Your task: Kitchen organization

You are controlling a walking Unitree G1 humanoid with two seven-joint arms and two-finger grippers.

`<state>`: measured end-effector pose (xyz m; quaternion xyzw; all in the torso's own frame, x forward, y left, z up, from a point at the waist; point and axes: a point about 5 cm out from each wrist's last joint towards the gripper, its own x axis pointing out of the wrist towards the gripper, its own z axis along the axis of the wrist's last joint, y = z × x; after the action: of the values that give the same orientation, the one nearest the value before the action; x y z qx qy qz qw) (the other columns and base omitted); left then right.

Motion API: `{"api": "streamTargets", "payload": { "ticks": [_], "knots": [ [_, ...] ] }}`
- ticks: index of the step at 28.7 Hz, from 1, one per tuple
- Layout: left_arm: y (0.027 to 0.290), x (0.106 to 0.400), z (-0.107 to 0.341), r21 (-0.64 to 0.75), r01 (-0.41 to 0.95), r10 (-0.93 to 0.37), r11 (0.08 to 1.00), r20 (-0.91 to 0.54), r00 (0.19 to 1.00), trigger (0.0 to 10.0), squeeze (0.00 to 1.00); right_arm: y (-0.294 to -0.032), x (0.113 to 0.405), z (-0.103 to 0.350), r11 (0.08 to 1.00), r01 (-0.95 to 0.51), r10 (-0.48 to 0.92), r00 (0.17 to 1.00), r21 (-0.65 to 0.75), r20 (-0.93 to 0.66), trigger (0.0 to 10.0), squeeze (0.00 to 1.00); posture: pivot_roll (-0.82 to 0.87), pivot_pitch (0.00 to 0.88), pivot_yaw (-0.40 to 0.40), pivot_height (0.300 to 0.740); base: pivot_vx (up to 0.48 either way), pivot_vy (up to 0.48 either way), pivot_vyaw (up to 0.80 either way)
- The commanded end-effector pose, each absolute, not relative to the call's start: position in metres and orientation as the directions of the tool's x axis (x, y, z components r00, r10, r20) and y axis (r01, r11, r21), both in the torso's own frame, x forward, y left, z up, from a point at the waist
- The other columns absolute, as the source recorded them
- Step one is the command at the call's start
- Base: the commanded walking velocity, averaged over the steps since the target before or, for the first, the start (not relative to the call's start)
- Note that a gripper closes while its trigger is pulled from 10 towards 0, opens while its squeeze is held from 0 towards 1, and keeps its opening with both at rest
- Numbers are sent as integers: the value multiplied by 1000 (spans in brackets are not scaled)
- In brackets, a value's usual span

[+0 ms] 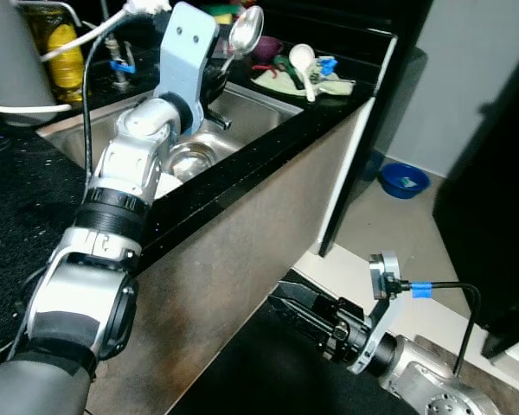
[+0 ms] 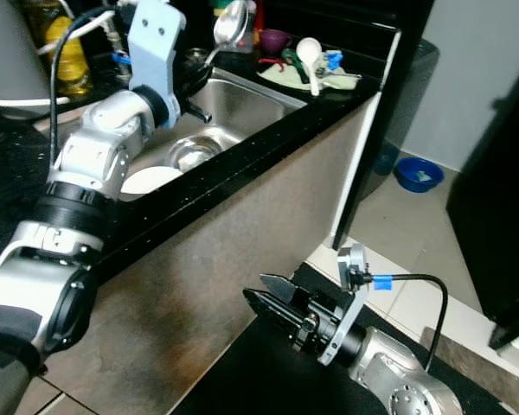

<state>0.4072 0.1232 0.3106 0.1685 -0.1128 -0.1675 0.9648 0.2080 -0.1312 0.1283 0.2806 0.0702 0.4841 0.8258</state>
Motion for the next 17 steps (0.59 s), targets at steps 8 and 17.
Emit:
{"api": "streamTargets", "payload": {
  "ticks": [8, 17],
  "knots": [
    [153, 418, 273, 444, 143, -170, 885, 20, 985, 10000, 0, -132, 206, 131, 396, -760, 829, 537, 516, 155, 10000, 0, 4, 51, -31, 740, 0, 0, 0],
    [163, 421, 252, 443, 130, -117, 887, -55, 992, 10000, 0, -132, 205, 132, 401, -759, 831, 537, 512, 145, 10000, 0, -8, 58, -34, 740, 0, 0, 0]
  ]
}}
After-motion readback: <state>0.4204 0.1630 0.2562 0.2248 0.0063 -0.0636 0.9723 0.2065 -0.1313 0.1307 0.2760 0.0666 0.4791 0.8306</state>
